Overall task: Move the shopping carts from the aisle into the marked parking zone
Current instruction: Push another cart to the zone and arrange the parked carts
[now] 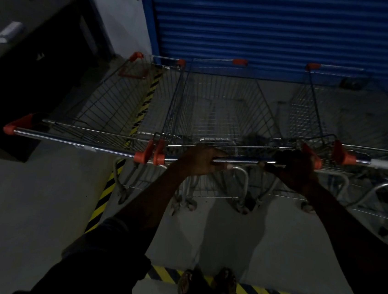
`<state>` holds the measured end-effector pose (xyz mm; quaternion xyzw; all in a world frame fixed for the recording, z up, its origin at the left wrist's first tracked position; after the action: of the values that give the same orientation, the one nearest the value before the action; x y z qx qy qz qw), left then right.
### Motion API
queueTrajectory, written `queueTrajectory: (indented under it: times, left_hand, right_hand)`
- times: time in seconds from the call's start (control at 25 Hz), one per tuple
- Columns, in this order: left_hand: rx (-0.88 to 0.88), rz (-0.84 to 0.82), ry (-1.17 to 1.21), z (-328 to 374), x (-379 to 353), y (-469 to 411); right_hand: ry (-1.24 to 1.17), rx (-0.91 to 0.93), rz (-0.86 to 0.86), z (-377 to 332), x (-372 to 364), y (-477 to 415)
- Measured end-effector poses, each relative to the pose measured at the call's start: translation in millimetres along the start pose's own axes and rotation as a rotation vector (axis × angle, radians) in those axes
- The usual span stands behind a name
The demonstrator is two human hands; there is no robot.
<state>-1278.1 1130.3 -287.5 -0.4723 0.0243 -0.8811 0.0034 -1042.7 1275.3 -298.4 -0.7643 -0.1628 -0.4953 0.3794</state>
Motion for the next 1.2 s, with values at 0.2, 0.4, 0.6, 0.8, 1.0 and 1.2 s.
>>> queueTrajectory:
  times: [0.2, 0.4, 0.6, 0.8, 1.0, 1.2]
  left_hand:
    - [0.011, 0.008, -0.021, -10, 8, 3]
    - [-0.025, -0.003, -0.107, -4, 9, 11]
    - [0.088, 0.538, -0.316, -35, 82, 88]
    - [0.261, 0.282, -0.505, -120, 108, 162]
    - [0.176, 0.18, -0.504, -122, 102, 166]
    - [0.144, 0.139, -0.604, -122, 90, 154]
  right_hand:
    - [-0.072, -0.034, -0.121, -17, 3, -2]
    - [0.066, -0.034, -0.121, -12, -6, -2]
    - [0.145, 0.1, -0.062, -12, -6, -3]
    - [-0.013, 0.28, -0.21, -86, -29, -8]
    - [-0.022, 0.29, -0.265, -183, -57, -14]
    - [0.079, 0.229, -0.221, -206, -67, -18]
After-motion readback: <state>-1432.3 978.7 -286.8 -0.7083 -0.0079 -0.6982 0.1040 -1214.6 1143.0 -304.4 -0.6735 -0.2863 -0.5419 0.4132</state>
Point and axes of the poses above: each hand's wrist, its own y-axis away from the middle knuckle, its own x-axis out of the back of the hand, z = x × y, the point moved 6 cm from there along -y, towards the middle knuckle, and after that the axes turned 2 degrees about x, right-handed, at the moved point
